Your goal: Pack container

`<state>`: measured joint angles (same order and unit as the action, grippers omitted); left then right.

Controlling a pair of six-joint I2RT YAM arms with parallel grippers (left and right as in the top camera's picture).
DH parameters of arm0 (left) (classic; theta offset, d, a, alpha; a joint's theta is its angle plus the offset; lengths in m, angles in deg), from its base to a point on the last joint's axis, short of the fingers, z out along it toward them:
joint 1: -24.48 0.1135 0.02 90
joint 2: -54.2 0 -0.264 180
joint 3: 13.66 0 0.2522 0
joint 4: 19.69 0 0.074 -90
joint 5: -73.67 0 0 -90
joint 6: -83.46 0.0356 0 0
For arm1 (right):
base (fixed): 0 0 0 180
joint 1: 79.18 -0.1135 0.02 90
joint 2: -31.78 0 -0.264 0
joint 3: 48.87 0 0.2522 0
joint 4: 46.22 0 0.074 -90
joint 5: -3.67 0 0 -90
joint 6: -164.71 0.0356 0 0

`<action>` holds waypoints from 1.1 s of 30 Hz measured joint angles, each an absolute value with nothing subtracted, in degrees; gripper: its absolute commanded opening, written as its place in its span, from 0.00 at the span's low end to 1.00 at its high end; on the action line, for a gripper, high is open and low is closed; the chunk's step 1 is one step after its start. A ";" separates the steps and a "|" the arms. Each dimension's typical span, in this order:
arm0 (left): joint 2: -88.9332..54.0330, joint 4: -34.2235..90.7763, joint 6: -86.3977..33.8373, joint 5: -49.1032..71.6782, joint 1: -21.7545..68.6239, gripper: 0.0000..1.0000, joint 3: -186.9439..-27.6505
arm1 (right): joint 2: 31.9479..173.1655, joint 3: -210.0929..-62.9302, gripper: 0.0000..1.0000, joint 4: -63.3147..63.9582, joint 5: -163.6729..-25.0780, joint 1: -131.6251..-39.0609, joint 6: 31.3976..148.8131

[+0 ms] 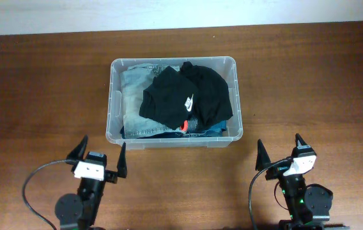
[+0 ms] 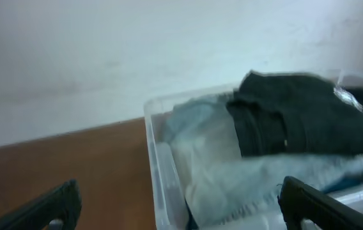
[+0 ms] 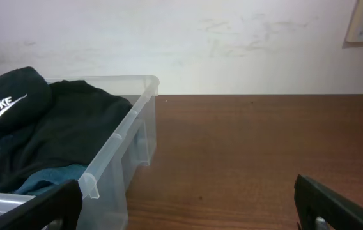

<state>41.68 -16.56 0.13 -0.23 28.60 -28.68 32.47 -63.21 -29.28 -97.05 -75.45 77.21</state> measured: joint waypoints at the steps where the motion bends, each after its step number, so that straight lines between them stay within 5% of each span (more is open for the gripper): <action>1: 42.58 -16.21 0.16 -0.21 28.60 0.99 -28.24 | 32.47 -63.21 0.99 -29.28 -97.05 -75.45 77.23; 11: 52.79 -2.88 0.37 -3.90 28.56 0.99 -28.00 | 32.47 -63.21 0.99 -29.28 -97.05 -75.43 77.21; 33: 53.25 -2.60 0.37 -6.74 28.56 0.99 -28.02 | 32.47 -63.21 0.99 -29.28 -97.05 -75.41 77.23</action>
<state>53.25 -2.60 0.37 -6.74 28.56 -28.02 32.47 -63.21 -29.28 -97.05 -75.41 77.23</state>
